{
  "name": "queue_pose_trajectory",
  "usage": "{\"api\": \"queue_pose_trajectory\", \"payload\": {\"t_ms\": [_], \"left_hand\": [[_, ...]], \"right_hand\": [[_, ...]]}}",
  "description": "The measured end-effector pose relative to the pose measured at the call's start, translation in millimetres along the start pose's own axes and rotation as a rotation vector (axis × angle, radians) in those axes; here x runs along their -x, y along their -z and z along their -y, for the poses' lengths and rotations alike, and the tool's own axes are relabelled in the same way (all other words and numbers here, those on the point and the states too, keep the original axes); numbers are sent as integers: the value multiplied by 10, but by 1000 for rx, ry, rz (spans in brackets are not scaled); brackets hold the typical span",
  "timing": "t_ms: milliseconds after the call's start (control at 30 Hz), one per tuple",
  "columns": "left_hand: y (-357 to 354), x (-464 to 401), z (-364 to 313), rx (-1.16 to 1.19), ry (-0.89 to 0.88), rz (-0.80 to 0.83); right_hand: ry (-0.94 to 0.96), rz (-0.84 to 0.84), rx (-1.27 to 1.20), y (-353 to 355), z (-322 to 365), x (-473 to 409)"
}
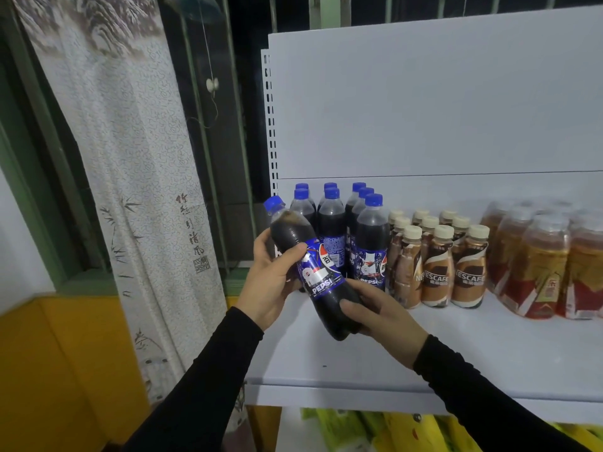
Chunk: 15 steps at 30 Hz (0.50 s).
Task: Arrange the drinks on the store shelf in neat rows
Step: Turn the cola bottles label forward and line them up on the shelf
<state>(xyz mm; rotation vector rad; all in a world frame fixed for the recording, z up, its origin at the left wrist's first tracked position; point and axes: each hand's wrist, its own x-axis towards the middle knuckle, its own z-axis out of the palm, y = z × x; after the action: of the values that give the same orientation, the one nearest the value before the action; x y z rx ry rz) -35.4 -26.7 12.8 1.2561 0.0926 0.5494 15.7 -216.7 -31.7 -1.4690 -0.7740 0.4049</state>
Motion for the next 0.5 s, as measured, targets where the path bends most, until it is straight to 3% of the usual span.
{"api": "queue_pose_trajectory", "payload": {"t_ms": [233, 500], "left_hand": [[-38, 6, 33, -64, -54, -76], [-66, 39, 11, -138, -51, 21]], "right_hand": [[50, -22, 245, -22, -60, -42], [93, -43, 84, -4, -9, -38]]}}
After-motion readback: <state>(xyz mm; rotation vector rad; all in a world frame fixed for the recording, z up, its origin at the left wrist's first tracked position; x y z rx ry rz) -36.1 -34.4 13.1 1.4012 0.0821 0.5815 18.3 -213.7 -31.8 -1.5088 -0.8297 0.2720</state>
